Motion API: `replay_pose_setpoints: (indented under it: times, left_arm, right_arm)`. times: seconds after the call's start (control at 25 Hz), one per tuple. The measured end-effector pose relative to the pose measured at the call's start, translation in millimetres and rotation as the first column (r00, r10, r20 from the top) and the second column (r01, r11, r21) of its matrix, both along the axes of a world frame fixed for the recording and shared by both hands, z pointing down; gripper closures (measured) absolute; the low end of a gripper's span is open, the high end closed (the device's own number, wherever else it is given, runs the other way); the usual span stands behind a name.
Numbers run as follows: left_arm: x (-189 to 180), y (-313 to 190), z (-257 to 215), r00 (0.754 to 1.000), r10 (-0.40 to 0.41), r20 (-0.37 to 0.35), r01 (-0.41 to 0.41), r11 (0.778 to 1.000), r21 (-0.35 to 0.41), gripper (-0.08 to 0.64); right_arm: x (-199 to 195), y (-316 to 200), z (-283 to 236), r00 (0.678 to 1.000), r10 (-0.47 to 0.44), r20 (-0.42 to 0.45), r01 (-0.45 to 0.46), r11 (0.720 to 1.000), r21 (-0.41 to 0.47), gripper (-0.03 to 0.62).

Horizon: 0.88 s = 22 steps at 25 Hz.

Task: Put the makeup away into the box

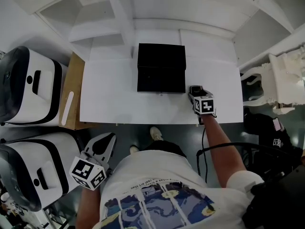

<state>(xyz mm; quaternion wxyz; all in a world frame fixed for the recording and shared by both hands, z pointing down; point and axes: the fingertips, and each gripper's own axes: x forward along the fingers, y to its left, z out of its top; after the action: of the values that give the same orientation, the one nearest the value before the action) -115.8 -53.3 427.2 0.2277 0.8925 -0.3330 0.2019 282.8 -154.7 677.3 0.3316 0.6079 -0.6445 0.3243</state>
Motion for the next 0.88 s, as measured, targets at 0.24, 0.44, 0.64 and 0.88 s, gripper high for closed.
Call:
replay_pose_setpoints:
  times: [0.24, 0.44, 0.64, 0.88]
  left_arm:
    - [-1, 1, 0, 1.0, 0.004, -0.005, -0.004, 1.0, 0.001, 0.546]
    - [-2, 0, 0, 1.0, 0.012, -0.007, -0.012, 1.0, -0.003, 0.546]
    - [-1, 0, 0, 0.999, 0.032, -0.01, -0.032, 0.999, 0.001, 0.546]
    - [0, -1, -1, 0.999, 0.042, -0.011, -0.042, 0.999, 0.003, 0.546]
  right_arm:
    - [3, 3, -1, 1.0, 0.003, 0.001, -0.003, 1.0, -0.01, 0.264]
    - [4, 5, -5, 1.0, 0.005, -0.001, -0.005, 1.0, -0.016, 0.265]
    - [-2, 8, -9, 1.0, -0.015, 0.002, 0.015, 1.0, -0.018, 0.265]
    - [-11, 18, 1, 0.998, -0.063, 0.022, 0.063, 0.998, -0.023, 0.267]
